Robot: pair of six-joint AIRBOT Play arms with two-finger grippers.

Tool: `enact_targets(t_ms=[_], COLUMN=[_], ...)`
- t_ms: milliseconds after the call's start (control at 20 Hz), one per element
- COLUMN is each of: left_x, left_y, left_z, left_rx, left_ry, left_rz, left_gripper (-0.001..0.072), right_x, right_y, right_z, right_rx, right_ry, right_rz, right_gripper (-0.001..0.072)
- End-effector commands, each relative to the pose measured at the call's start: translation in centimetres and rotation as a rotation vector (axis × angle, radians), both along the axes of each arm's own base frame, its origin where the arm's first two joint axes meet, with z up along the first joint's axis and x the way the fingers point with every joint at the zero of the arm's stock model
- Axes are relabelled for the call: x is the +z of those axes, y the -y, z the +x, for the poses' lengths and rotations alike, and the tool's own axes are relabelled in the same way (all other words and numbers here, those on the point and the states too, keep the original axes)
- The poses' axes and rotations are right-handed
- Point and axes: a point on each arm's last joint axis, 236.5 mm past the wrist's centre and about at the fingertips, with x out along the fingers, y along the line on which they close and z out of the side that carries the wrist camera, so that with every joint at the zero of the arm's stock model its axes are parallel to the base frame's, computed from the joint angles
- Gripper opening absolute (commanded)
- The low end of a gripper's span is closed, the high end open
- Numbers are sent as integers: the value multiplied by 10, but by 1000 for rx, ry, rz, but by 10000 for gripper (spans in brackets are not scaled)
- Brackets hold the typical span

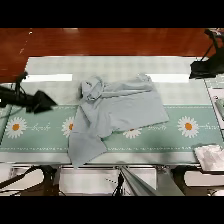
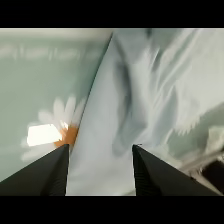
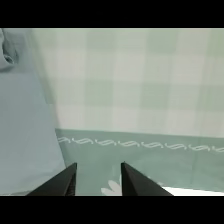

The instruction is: Fold the shirts.

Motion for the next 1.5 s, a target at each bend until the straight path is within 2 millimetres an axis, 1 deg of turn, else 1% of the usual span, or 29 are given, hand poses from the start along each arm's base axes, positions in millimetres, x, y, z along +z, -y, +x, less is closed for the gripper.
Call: enact_targets(t_ms=[0, 50, 100, 150, 250, 300, 450, 550, 600, 650, 700, 750, 800, 850, 900, 950, 1000, 1050, 1100, 1150, 1200, 1250, 1350, 1450], left_x=[-29, -39, -49, -58, -72, -78, -91, -104, -107, -108, -108, -109, -109, -108, -107, -107, -107, -107, -106, -106, -106, -106, -104, -104], left_y=[18, 27, 33, 36, 40, 44, 57, 68, 79, 91, 100, 104, 106, 106, 106, 106, 106, 107, 107, 107, 107, 108, 109, 109], left_z=[-78, -93, -102, -105, -108, -110, -106, -98, -95, -95, -98, -102, -105, -105, -106, -106, -106, -105, -105, -105, -105, -106, -109, -109], left_rx=[-76, -90, -87, -79, -73, -83, -134, -139, -144, -171, -204, -227, -247, -251, -249, -250, -248, -246, -245, -244, -245, -247, -257, -257], left_ry=[-190, -230, -255, -261, -257, -256, -231, -210, -198, -192, -191, -196, -193, -192, -194, -195, -195, -194, -194, -194, -194, -197, -205, -204], left_rz=[-97, -109, -109, -99, -70, -57, -4, 41, 32, 12, 3, 5, 5, 3, 0, -1, -3, -6, -7, -8, -8, -11, -18, -17], left_gripper=[598, 710, 710, 710, 710, 710, 710, 708, 690, 426, 114, 66, 47, 47, 46, 45, 39, 39, 39, 39, 39, 39, 39, 39], right_x=[-9, -12, -13, -14, -9, -7, 1, 3, 2, 1, -2, -6, -12, -22, -37, -56, -74, -91, -104, -116, -129, -142, -159, -165], right_y=[-3, -5, -8, -12, -23, -24, -29, -29, -27, -23, -17, -8, 0, 7, 11, 12, 7, -6, -23, -42, -55, -61, -64, -61], right_z=[-21, -18, -16, -12, -1, 6, 26, 32, 32, 31, 28, 21, 12, -2, -19, -41, -60, -75, -86, -95, -101, -106, -107, -105], right_rx=[-12, -21, -24, -22, -13, -11, -28, -34, -35, -37, -43, -49, -47, -58, -84, -110, -134, -157, -159, -141, -122, -105, -140, -188], right_ry=[-52, -42, -33, -18, 29, 59, 146, 169, 171, 167, 152, 125, 89, 33, -33, -118, -189, -246, -280, -299, -307, -307, -296, -293], right_rz=[171, 197, 214, 222, 254, 260, 288, 291, 284, 272, 254, 232, 223, 238, 263, 299, 344, 415, 485, 545, 567, 556, 538, 522], right_gripper=[402, 404, 404, 404, 404, 403, 403, 403, 404, 414, 434, 434, 434, 435, 436, 436, 437, 456, 500, 504, 537, 537, 535, 535])
